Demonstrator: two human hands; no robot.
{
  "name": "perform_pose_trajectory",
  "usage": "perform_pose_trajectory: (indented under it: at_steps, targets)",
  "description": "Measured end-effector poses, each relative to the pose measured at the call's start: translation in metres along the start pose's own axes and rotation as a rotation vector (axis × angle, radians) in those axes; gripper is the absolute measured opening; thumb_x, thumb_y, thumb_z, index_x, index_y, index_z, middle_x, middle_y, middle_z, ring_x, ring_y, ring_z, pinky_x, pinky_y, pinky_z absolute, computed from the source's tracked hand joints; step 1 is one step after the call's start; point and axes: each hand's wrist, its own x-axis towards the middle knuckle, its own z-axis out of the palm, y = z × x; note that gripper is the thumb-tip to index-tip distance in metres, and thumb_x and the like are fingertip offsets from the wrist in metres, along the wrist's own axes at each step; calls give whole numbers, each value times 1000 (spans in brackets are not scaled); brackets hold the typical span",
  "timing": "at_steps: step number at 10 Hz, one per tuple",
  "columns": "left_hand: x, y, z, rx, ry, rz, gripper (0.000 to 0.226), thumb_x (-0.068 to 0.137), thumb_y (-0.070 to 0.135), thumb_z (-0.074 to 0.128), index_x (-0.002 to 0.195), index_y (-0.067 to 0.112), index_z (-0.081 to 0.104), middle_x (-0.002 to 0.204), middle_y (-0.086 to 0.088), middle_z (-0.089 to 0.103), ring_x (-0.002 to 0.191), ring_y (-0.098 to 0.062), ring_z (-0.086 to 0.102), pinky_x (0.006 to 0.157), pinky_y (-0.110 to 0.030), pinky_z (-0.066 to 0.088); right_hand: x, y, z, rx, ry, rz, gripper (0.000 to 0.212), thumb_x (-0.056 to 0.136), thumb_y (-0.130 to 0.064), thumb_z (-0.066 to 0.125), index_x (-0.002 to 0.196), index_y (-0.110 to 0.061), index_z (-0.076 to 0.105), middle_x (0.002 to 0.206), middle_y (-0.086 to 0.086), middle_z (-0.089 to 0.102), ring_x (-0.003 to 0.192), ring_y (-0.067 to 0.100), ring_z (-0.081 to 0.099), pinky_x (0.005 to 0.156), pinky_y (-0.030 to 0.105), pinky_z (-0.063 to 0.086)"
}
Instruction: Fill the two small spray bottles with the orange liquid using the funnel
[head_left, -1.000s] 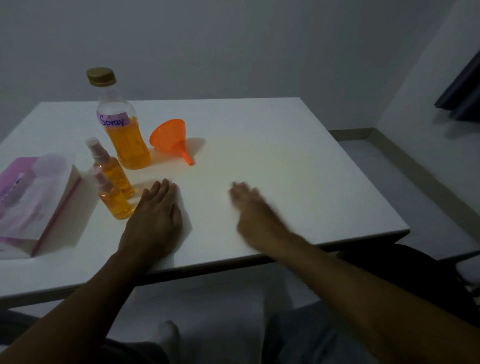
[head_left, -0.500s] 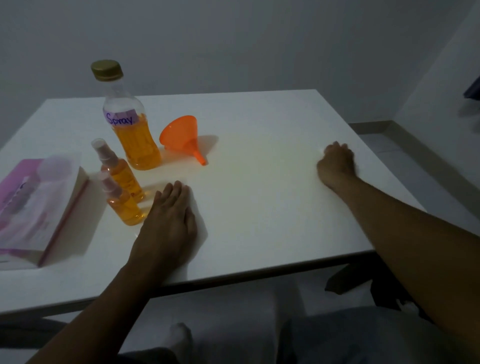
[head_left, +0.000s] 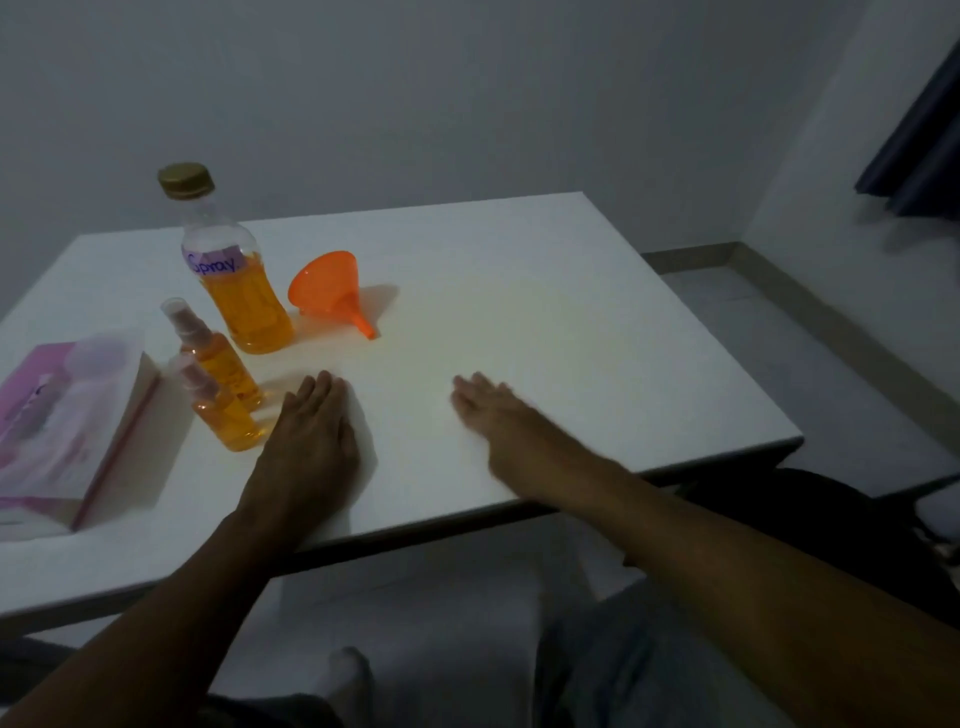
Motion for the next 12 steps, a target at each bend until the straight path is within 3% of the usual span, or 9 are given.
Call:
perform_pose_trajectory:
  at_steps: [3, 4, 5, 6, 7, 8, 10, 11, 12]
  targets:
    - [8, 97, 18, -91, -113, 242, 61, 94, 36, 29, 149, 7, 28, 157, -13, 23, 147, -26, 17, 120, -37, 11, -102, 102, -52, 391, 412, 435, 69, 86, 24, 35, 145, -11, 49, 157, 0, 37, 144, 9, 32, 114, 6, 17]
    - [17, 168, 38, -141, -156, 387, 61, 94, 39, 26, 148, 11, 31, 157, -9, 26, 146, -22, 20, 120, -33, 11, -173, 124, -58, 398, 795, 544, 54, 94, 15, 35, 134, -11, 60, 133, -8, 55, 120, -4, 47, 96, -7, 29]
    - [23, 204, 53, -145, -168, 459, 56, 98, 37, 31, 148, 12, 31, 157, -7, 26, 146, -20, 19, 119, -30, 9, -216, 145, -47, 366, 1022, 660, 45, 100, 6, 35, 132, -13, 60, 129, -8, 58, 120, 1, 51, 102, 1, 34]
    - [34, 237, 74, -117, -173, 548, 58, 97, 38, 28, 148, 10, 31, 157, -9, 27, 146, -22, 20, 118, -31, 11, -259, 177, -12, 459, 1045, 920, 41, 101, 1, 36, 133, -14, 59, 128, 0, 59, 118, 17, 55, 95, 22, 45]
    - [38, 248, 85, -78, -166, 584, 59, 97, 39, 25, 147, 8, 32, 156, -11, 28, 146, -24, 21, 118, -35, 13, -271, 207, 24, 559, 793, 1097, 44, 98, 4, 42, 133, -15, 59, 121, 3, 59, 108, 23, 58, 80, 27, 50]
    - [39, 250, 92, -50, -155, 583, 56, 100, 40, 23, 146, 9, 34, 155, -11, 31, 145, -23, 23, 118, -36, 15, -266, 252, 77, 614, 534, 1107, 46, 90, 16, 48, 129, -6, 61, 130, 14, 63, 122, 30, 59, 99, 32, 49]
    - [38, 251, 93, -69, -143, 578, 53, 101, 39, 24, 145, 11, 35, 154, -12, 32, 145, -24, 24, 118, -36, 15, -247, 289, 122, 503, 106, 1233, 43, 94, -9, 54, 137, -8, 53, 136, 16, 56, 127, 36, 52, 106, 39, 41]
    - [37, 251, 94, -88, -138, 578, 51, 101, 38, 25, 144, 12, 35, 154, -12, 32, 145, -24, 24, 118, -36, 16, -244, 294, 135, 465, -38, 1185, 42, 95, -14, 55, 137, -6, 53, 139, 18, 55, 129, 37, 50, 108, 40, 41]
    - [40, 250, 96, -96, -144, 572, 50, 101, 37, 26, 144, 13, 34, 155, -11, 31, 145, -24, 24, 118, -34, 15, -240, 289, 127, 587, 116, 1187, 37, 96, -13, 56, 132, -3, 59, 128, 10, 59, 124, 34, 55, 101, 32, 44]
